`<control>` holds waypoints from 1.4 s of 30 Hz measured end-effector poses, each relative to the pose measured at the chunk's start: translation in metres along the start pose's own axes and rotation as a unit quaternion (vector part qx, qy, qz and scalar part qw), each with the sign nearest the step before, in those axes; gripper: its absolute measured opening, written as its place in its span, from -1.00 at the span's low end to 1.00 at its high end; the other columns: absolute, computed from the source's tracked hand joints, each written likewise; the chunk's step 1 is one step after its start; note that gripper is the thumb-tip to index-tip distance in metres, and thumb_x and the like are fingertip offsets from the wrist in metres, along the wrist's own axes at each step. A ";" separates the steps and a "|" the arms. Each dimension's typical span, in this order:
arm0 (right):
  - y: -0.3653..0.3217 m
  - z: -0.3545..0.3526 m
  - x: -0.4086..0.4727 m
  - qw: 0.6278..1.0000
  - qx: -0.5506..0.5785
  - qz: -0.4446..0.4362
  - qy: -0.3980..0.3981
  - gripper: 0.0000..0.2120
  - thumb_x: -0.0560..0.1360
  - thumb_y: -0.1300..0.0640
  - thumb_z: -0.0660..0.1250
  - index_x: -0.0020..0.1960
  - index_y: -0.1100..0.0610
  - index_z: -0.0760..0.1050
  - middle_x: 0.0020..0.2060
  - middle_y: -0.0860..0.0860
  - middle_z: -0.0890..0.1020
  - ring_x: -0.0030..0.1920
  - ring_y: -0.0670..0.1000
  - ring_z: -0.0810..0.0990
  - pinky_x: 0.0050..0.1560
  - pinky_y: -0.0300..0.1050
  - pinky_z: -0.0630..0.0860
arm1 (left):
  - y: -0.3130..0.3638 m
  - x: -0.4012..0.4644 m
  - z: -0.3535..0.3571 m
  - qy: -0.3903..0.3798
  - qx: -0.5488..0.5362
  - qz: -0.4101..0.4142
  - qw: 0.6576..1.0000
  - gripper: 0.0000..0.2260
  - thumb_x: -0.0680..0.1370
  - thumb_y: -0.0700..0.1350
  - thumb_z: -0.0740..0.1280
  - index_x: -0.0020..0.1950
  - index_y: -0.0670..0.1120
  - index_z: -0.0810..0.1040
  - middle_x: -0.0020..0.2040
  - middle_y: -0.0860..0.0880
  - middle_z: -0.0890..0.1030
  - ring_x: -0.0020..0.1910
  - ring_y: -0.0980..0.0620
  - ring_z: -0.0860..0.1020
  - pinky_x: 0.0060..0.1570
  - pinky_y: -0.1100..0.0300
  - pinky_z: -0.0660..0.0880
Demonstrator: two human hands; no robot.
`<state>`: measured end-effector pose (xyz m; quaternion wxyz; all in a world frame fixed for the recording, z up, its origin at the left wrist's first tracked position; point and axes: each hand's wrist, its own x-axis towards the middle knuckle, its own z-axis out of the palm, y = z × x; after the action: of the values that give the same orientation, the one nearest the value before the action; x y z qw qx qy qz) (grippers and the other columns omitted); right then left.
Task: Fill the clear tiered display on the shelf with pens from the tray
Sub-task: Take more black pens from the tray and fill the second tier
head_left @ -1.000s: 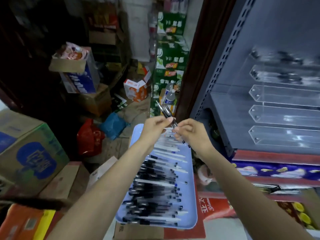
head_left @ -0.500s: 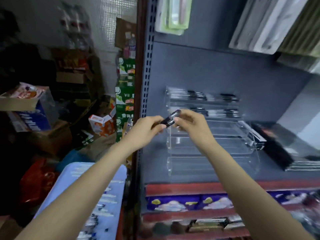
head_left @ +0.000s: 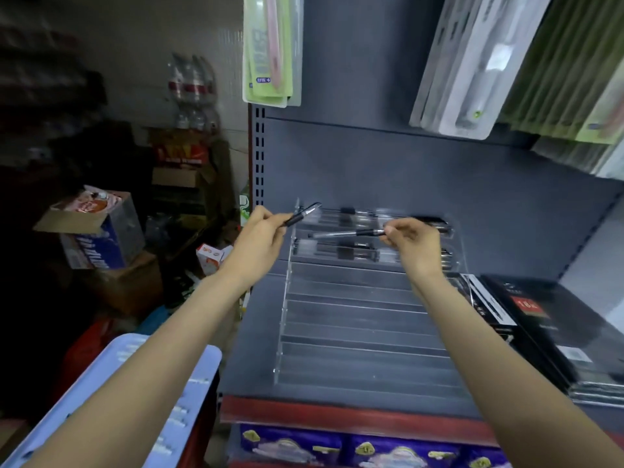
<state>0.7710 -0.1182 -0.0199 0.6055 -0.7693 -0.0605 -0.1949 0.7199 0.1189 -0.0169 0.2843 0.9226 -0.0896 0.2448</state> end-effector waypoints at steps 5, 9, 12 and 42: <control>0.003 0.005 0.016 0.993 -0.089 0.010 -0.075 -0.89 0.48 0.38 0.32 -0.11 0.21 0.55 -0.25 0.10 0.61 -0.30 -0.11 0.61 -0.02 -0.26 0.58 | 0.007 0.011 -0.006 0.046 -0.040 -0.011 0.998 -0.82 0.58 -0.24 0.23 0.17 -0.13 0.50 -0.04 -0.01 0.41 -0.09 0.09 0.40 0.00 0.31 0.31; 0.001 0.007 0.019 0.966 -0.227 -0.041 -0.116 -0.93 0.44 0.30 0.40 -0.09 0.22 0.63 -0.19 0.08 0.65 -0.21 -0.06 0.58 -0.19 -0.50 0.39 | 0.005 0.009 -0.003 0.030 -0.036 0.001 0.999 -0.89 0.55 -0.23 0.29 0.06 -0.13 0.51 -0.06 0.01 0.45 -0.10 0.10 0.45 -0.01 0.30 0.37; 0.001 0.009 0.024 0.948 -0.281 -0.047 -0.143 -0.93 0.43 0.26 0.42 -0.10 0.21 0.65 -0.17 0.06 0.67 -0.15 -0.03 0.59 -0.11 -0.44 0.37 | 0.003 0.010 -0.002 0.021 -0.032 0.002 0.999 -0.90 0.54 -0.21 0.31 0.04 -0.13 0.53 -0.06 0.00 0.48 -0.09 0.09 0.48 -0.01 0.30 0.38; 0.004 -0.021 0.029 0.980 -0.137 -0.050 -0.137 -0.89 0.43 0.28 0.41 -0.12 0.10 0.65 -0.16 -0.06 0.64 -0.05 -0.06 0.60 0.13 -0.20 0.48 | 0.011 0.037 0.036 -0.073 0.012 0.038 0.997 -0.76 0.55 -0.19 0.30 0.21 -0.12 0.54 0.17 -0.05 0.55 0.14 0.02 0.53 0.17 0.24 0.41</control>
<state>0.7935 -0.1436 -0.0084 0.4697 -0.8603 -0.1541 -0.1246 0.7633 0.0887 -0.0192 0.2561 0.9375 -0.1418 0.1881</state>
